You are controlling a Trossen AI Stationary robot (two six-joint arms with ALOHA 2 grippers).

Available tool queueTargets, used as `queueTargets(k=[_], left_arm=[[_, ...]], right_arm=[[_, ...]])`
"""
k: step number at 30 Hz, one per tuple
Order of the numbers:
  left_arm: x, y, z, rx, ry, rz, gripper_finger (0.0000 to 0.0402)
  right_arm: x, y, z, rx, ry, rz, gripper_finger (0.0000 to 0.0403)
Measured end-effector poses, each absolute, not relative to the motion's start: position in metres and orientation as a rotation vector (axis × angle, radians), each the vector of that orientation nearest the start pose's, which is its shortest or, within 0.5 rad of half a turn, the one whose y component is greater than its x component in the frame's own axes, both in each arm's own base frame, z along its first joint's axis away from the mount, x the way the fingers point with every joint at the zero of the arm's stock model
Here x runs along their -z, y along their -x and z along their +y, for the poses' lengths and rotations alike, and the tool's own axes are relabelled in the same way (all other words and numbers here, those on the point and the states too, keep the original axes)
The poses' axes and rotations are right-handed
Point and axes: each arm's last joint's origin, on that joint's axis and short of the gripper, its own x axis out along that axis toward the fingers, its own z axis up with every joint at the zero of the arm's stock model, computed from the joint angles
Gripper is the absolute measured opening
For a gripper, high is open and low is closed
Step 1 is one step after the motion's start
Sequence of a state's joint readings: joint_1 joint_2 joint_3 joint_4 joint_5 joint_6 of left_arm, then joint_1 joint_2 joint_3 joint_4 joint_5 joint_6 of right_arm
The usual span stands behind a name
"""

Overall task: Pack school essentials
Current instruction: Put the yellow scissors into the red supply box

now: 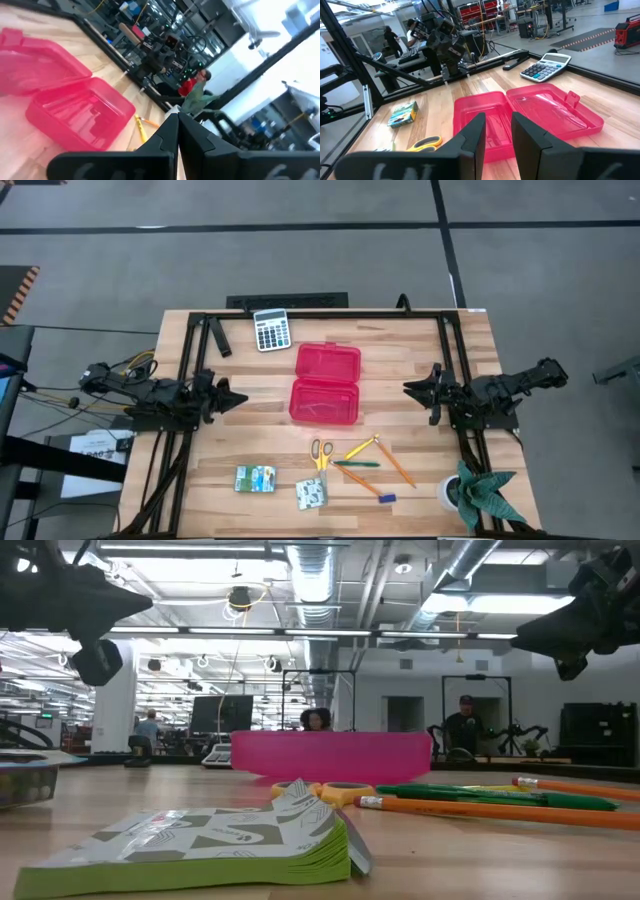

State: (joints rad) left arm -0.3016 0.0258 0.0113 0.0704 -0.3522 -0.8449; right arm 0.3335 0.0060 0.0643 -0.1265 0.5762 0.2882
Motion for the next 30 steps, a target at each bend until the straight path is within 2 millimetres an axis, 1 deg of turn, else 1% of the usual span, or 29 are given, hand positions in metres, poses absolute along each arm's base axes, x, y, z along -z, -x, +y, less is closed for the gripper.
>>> queueTargets(k=[5,10,12,14,16,18,20,23,25,27,30], left_arm=[[-0.172,-0.095,-0.016,-0.111,0.968,-0.124,0.0],[-0.173,-0.094,-0.012,-0.262,1.048,-0.219,0.0],[-0.173,-0.094,-0.011,-0.287,1.093,-0.243,0.0003],[-0.173,-0.094,-0.011,-0.276,1.123,-0.244,0.0014],[-0.173,-0.094,-0.012,-0.248,1.145,-0.235,0.0035],[-0.175,-0.094,-0.012,-0.21,1.178,-0.239,0.0062],[-0.178,-0.094,-0.013,-0.158,1.209,-0.25,0.0093],[-0.185,-0.093,-0.014,-0.1,1.213,-0.238,0.0141],[-0.197,-0.091,-0.015,-0.029,1.196,-0.248,0.017],[-0.213,-0.089,-0.016,0.046,1.157,-0.272,0.0193],[-0.241,-0.087,-0.017,0.089,1.063,-0.29,0.0208]], right_arm=[[-0.173,-0.089,0.014,0.249,-0.257,0.026,0.0102],[-0.174,-0.089,0.014,0.248,-0.269,0.016,0.0102],[-0.175,-0.089,0.014,0.247,-0.359,-0.003,0.0102],[-0.175,-0.089,0.014,0.246,-0.491,-0.026,0.0102],[-0.175,-0.089,0.014,0.244,-0.622,-0.045,0.0102],[-0.175,-0.089,0.014,0.243,-0.716,-0.057,0.0102],[-0.175,-0.09,0.014,0.242,-0.771,-0.063,0.0102],[-0.177,-0.09,0.014,0.246,-0.808,-0.101,0.0102],[-0.184,-0.09,0.012,0.239,-0.829,-0.17,0.0103],[-0.194,-0.089,0.011,0.215,-0.823,-0.255,0.0107],[-0.208,-0.087,0.011,0.194,-0.757,-0.327,0.0125]])
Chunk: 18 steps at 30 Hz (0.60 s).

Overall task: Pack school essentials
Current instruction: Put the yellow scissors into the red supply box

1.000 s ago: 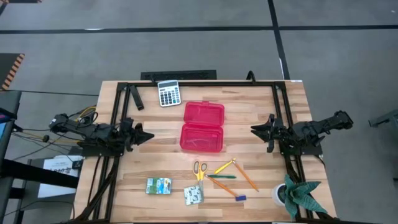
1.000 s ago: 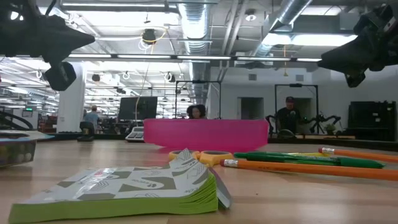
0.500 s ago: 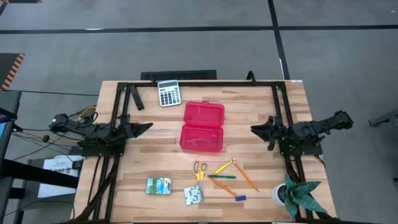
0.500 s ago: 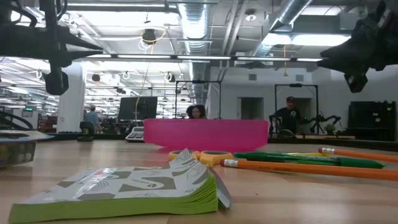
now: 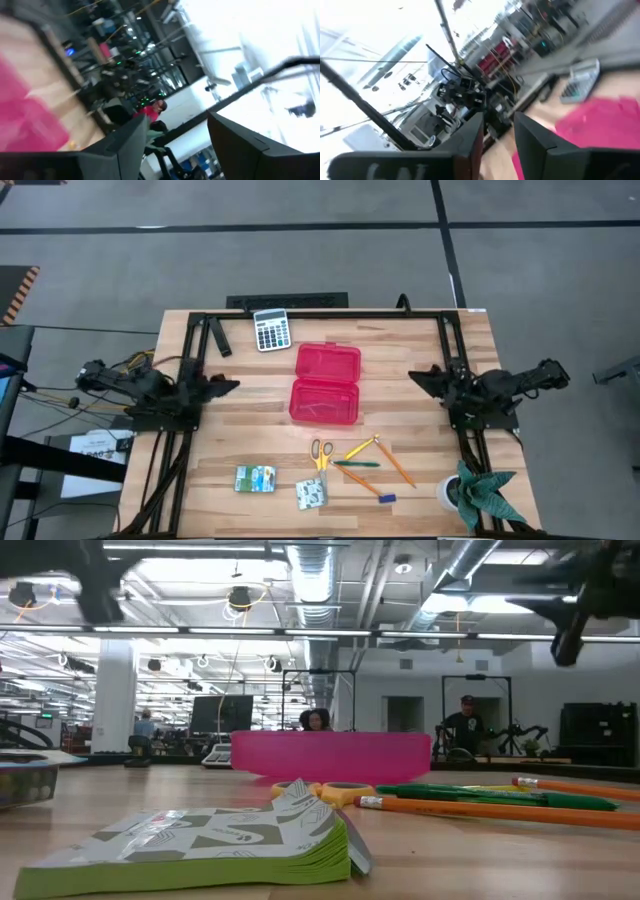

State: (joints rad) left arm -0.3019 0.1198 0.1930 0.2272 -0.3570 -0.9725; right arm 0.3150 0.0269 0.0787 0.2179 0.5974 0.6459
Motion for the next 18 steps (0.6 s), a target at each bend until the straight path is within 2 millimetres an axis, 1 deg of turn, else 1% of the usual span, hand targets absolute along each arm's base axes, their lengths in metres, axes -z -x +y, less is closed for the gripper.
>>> queueTargets(k=[3,5,8,11,15,18], left_arm=[[-0.269,-0.089,-0.018,0.104,0.977,-0.271,0.021],[-0.286,-0.094,-0.021,0.116,0.936,-0.193,0.0211],[-0.304,-0.104,-0.026,0.106,0.875,0.039,0.0211],[-0.32,-0.116,-0.033,0.102,0.8,0.265,0.0211],[-0.332,-0.135,-0.043,0.117,0.706,0.556,0.0213],[-0.331,-0.148,-0.053,0.149,0.654,0.781,0.0224]], right_arm=[[-0.226,-0.086,0.011,0.198,-0.697,-0.329,0.0157],[-0.234,-0.088,0.012,0.211,-0.652,-0.301,0.0181],[-0.248,-0.095,0.014,0.229,-0.595,-0.26,0.0213],[-0.259,-0.106,0.018,0.247,-0.547,-0.192,0.0233],[-0.278,-0.124,0.024,0.264,-0.456,-0.099,0.024],[-0.297,-0.137,0.029,0.255,-0.373,-0.048,0.024]])
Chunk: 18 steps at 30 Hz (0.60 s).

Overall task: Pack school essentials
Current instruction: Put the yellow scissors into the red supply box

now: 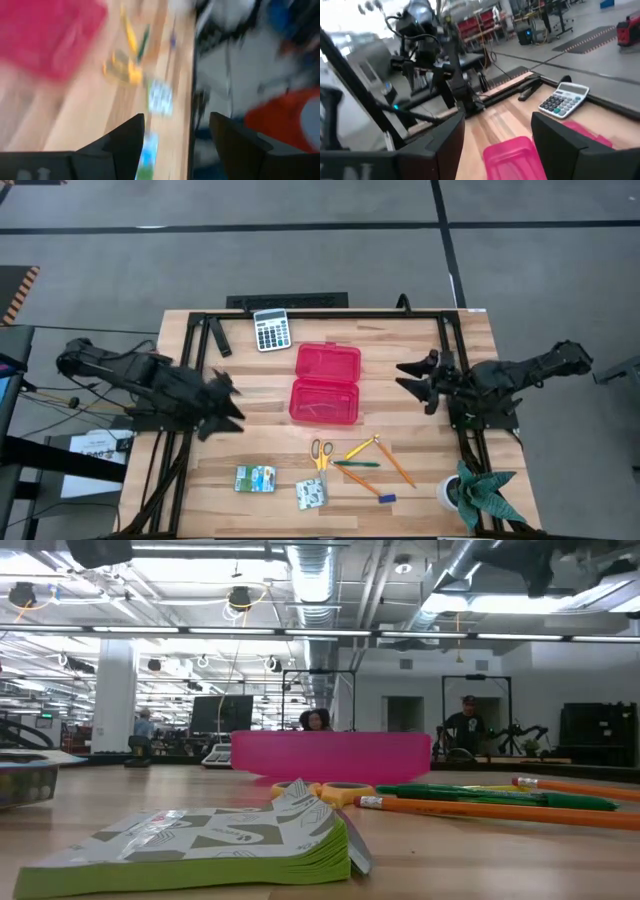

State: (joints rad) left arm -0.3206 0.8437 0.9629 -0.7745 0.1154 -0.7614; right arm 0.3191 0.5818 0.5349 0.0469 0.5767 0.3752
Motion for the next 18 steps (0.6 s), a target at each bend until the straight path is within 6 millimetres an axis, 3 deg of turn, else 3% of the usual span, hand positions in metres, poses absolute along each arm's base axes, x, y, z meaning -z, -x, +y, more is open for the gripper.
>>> queueTargets(k=[4,8,14,18], left_arm=[[-0.319,-0.163,-0.067,0.202,0.638,0.995,0.0259],[-0.3,-0.175,-0.083,0.217,0.571,1.128,0.0301],[-0.276,-0.189,-0.103,0.168,0.356,1.192,0.0325],[-0.264,-0.2,-0.111,0.145,0.227,1.174,0.0325]], right_arm=[[-0.325,-0.147,0.033,0.229,-0.315,-0.007,0.024],[-0.339,-0.152,0.036,0.174,-0.296,0.054,0.0241],[-0.335,-0.158,0.039,0.168,-0.277,0.112,0.024],[-0.32,-0.162,0.04,0.2,-0.301,0.238,0.024]])
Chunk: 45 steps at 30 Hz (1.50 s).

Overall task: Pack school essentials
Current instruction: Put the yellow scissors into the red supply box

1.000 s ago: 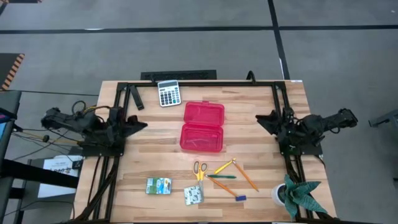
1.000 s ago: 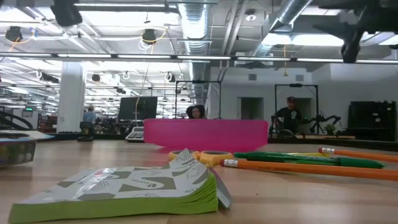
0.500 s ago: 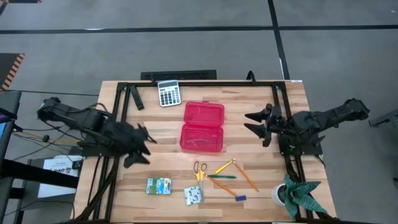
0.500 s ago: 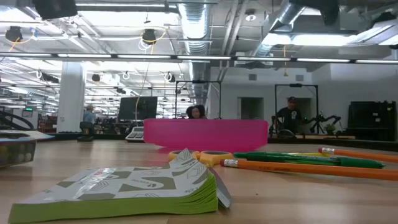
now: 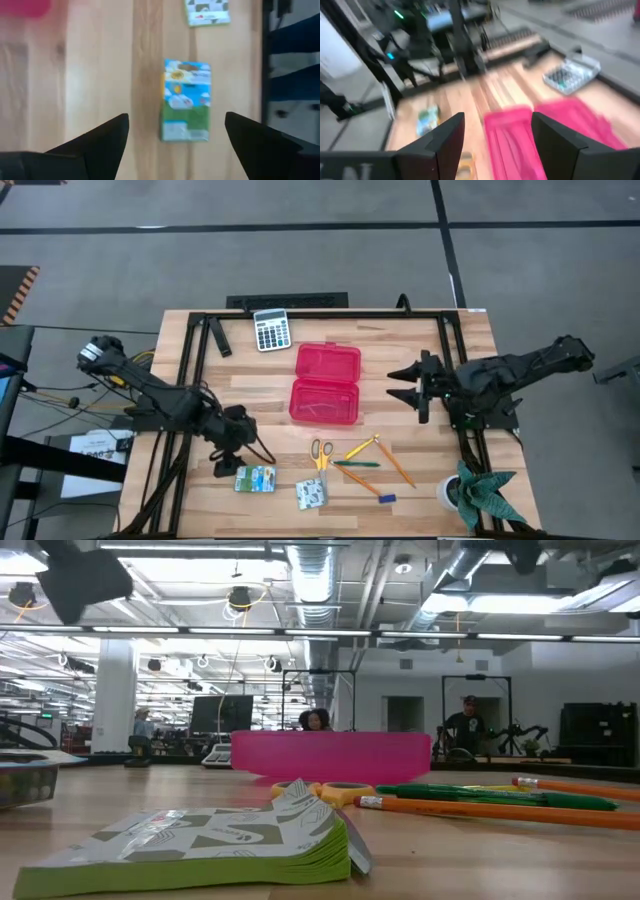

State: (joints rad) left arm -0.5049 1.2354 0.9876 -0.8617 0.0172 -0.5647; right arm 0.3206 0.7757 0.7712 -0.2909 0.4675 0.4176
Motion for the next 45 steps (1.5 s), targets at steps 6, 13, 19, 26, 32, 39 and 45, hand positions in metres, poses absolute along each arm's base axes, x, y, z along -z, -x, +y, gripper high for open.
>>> queueTargets(k=[6,13,19,26,32,39,45], left_arm=[[-0.257,-0.231,-0.113,0.192,0.134,1.024,0.0325],[-0.238,-0.268,-0.103,0.102,0.196,0.958,0.0325],[-0.218,-0.307,-0.087,0.005,0.267,0.83,0.0325],[-0.184,-0.339,-0.09,-0.135,0.476,0.892,0.0324],[-0.176,-0.354,-0.108,-0.307,0.46,0.985,0.032],[-0.163,-0.361,-0.126,-0.429,0.382,1.001,0.03],[-0.137,-0.363,-0.13,-0.535,0.416,1.016,0.0284]], right_arm=[[-0.298,-0.173,0.045,0.233,-0.351,0.404,0.024],[-0.288,-0.18,0.048,0.234,-0.366,0.478,0.024],[-0.275,-0.171,0.047,0.246,-0.404,0.644,0.024],[-0.267,-0.162,0.047,0.275,-0.43,0.756,0.024],[-0.267,-0.16,0.051,0.253,-0.411,0.768,0.024],[-0.267,-0.16,0.054,0.234,-0.404,0.768,0.024],[-0.267,-0.159,0.056,0.222,-0.402,0.764,0.024]])
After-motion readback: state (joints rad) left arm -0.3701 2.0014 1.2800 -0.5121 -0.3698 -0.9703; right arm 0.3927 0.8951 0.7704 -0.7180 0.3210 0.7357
